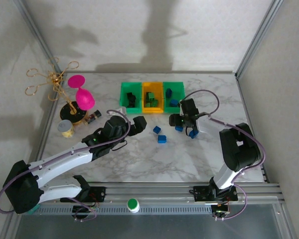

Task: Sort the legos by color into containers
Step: Touch the lego at the center of the table.

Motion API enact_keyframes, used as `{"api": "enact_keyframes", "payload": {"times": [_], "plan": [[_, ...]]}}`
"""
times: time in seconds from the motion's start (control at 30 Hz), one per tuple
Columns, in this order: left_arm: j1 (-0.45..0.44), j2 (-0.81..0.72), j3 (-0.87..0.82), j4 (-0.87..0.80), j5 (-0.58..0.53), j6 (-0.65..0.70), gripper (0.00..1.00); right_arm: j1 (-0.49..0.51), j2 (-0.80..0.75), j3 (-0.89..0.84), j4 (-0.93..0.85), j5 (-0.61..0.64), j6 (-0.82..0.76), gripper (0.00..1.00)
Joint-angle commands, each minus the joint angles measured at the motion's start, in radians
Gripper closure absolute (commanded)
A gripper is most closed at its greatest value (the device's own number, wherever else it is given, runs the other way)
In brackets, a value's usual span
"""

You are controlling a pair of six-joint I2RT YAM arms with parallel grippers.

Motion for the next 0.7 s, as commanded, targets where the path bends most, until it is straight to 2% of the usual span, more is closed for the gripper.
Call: {"api": "enact_keyframes", "payload": {"times": [0.0,0.17,0.33,0.47,0.67], "plan": [[-0.008,-0.047,-0.034,-0.026,-0.043,0.015,0.0,0.023,-0.023,-0.021,-0.031,-0.018,-0.022,0.32],[-0.007,-0.068,-0.046,-0.063,-0.067,0.019,0.0,0.064,-0.048,-0.027,-0.104,-0.002,-0.015,0.36],[-0.007,-0.088,-0.065,-0.049,-0.066,0.009,0.0,0.088,-0.094,-0.019,-0.133,0.033,-0.01,0.35],[-0.007,-0.085,-0.058,-0.049,-0.063,0.006,0.0,0.085,-0.055,0.025,-0.182,0.092,0.002,0.34],[-0.007,-0.093,-0.062,-0.05,-0.063,0.008,0.0,0.103,-0.034,-0.015,-0.185,0.096,-0.001,0.36]]}}
